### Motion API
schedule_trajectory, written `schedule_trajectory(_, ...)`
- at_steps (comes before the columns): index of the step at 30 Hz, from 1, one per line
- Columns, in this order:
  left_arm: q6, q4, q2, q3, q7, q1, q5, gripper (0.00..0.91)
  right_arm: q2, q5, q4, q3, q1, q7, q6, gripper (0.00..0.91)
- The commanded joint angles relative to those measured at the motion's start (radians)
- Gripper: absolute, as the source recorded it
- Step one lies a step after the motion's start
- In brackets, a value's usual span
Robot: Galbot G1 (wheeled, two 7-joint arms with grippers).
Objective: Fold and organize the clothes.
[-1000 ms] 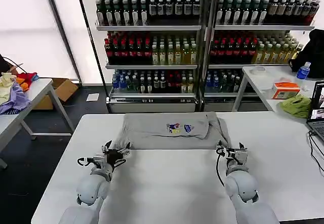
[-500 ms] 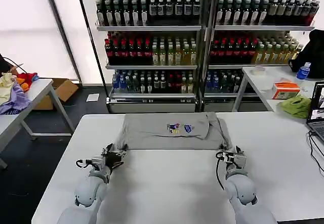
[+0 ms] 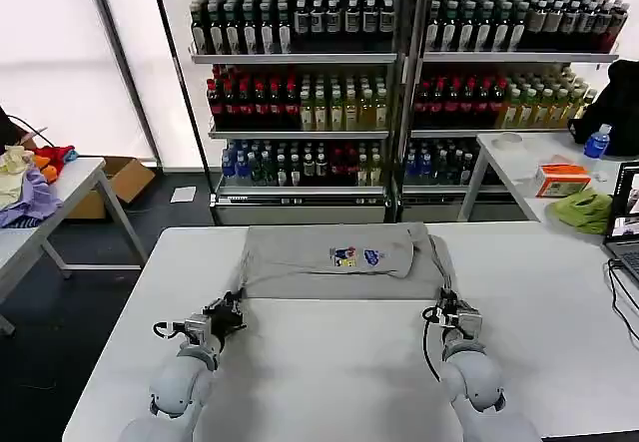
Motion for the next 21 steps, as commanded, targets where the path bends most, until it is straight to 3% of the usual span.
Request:
schedule_trajectory(1,0.003,-0.085,0.012,0.002,0.002,0.055,0.033,0.0,-0.006,0.004,0.082,0.005,-0.034,-0.002,-0.011,0.0)
schedule_trajectory(11,-0.001,-0.327,0.027,-0.019,-0.04,0.205,0.034,0.0,-0.012,0.004,0.366,0.052,-0.152,0.026,-0.033,0.0)
schedule_trajectory(16,0.016,-0.467,0.067,-0.037,-0.049,0.308,0.03,0.0,-0.015,-0.009,0.464,0.059,-0.246,0.049,-0.043,0.0)
schedule_trajectory(21,0.029,-0.539,0.097,-0.066,-0.067,0.413,0.021,0.0,0.006,-0.05,0.5,0.038,-0.391,0.063,-0.007,0.0)
